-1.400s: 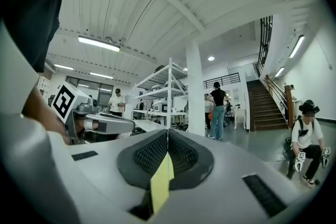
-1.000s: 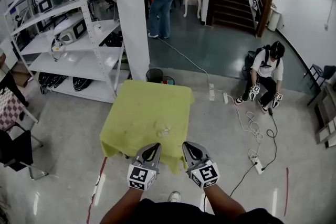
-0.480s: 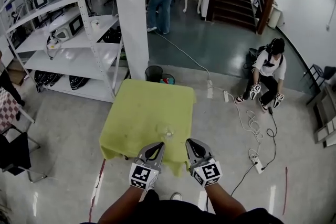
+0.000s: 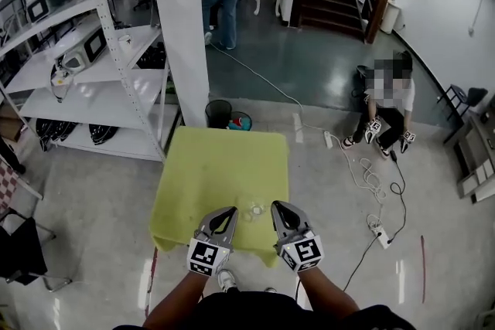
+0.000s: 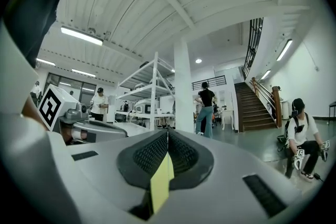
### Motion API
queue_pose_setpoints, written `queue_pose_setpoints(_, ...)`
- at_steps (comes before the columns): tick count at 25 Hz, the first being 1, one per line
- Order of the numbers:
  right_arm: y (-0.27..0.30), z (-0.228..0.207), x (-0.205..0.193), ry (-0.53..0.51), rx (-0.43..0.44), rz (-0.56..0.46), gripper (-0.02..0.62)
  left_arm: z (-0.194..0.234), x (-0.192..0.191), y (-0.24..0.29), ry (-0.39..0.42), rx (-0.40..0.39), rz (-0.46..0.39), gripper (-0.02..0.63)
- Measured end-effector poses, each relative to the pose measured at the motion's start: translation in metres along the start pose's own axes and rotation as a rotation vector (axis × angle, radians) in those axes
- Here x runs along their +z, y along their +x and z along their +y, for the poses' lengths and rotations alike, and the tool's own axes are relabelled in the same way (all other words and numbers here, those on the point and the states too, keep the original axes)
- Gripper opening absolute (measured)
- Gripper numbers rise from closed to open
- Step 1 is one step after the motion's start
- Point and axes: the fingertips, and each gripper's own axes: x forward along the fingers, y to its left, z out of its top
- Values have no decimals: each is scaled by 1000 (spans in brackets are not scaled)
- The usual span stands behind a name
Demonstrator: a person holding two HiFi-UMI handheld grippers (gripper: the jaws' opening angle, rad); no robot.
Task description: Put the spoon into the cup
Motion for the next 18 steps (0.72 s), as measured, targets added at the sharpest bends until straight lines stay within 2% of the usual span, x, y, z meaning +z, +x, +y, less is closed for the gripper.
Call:
queue_pose_setpoints(4,21,9,5,-16,8,7,8,24,7,2,-38,-9,-12,5)
queue_pose_setpoints(9,41,21,10,-39,-5,4,8,44,18,4,-35,-43,-54,5)
queue_pose_setpoints(18,55,5,-4,-37,-65,35,8,63,17,17,-29,-46,-55,5)
